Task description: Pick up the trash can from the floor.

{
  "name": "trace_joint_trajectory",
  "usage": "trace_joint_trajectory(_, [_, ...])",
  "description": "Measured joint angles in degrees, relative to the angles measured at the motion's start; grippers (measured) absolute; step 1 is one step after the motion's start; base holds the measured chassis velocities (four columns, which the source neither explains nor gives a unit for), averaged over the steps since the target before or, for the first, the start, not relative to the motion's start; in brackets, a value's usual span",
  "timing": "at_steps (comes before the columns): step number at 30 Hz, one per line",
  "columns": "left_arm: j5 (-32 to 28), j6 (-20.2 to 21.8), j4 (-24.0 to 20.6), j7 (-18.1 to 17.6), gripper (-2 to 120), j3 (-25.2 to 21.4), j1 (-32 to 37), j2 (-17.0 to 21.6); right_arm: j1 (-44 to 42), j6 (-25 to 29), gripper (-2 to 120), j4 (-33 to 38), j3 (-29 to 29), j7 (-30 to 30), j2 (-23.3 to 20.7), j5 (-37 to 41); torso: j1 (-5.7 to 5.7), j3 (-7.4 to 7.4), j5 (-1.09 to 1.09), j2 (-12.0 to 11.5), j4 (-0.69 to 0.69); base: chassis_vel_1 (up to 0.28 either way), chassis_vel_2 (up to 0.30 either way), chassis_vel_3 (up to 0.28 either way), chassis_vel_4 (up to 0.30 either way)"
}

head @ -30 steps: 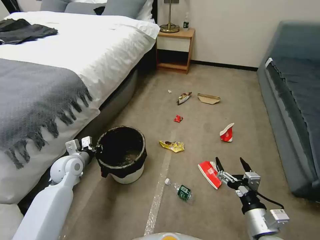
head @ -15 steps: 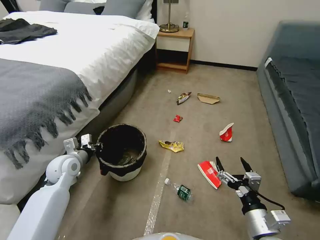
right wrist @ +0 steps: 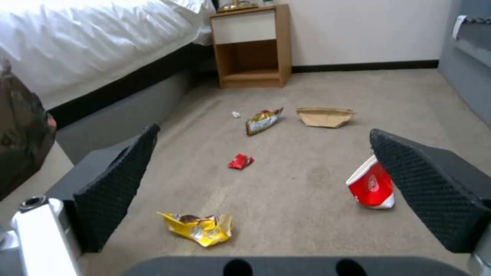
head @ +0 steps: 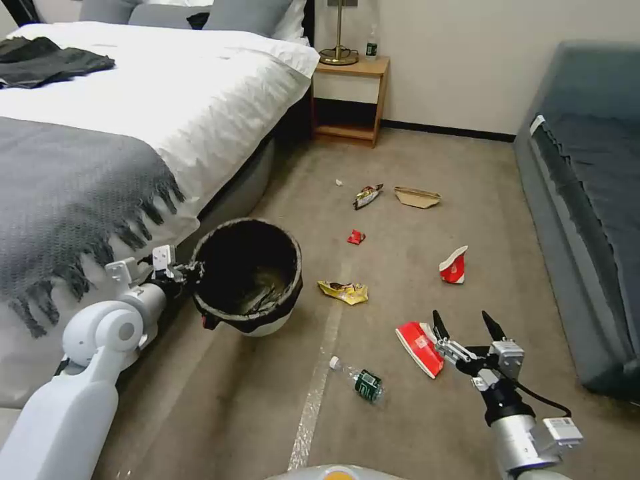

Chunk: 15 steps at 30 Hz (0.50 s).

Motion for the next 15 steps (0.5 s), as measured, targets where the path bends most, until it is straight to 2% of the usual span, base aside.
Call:
trace_joint_trajectory(4, [-0.66,0.0,-1.67,-0.09,4,-0.07,0.37,-0.02,-0.06,-0.04,100,0.14,0.15,-0.07,-0.12,0.03,0.0,0.0,0.0,0.0,0.0,0.0,0.0,0.0,0.0])
trace_joint_trajectory(15, [-0.73,-0.12,-2.0,-0.15,4,-0.1,0.57,0.2,-0.04,-0.13,100,0.15,0.38,-0.12,-0.29,0.24,0.0,0.0,0.0,0.0,0.0,0.0,0.0,0.0,0.0])
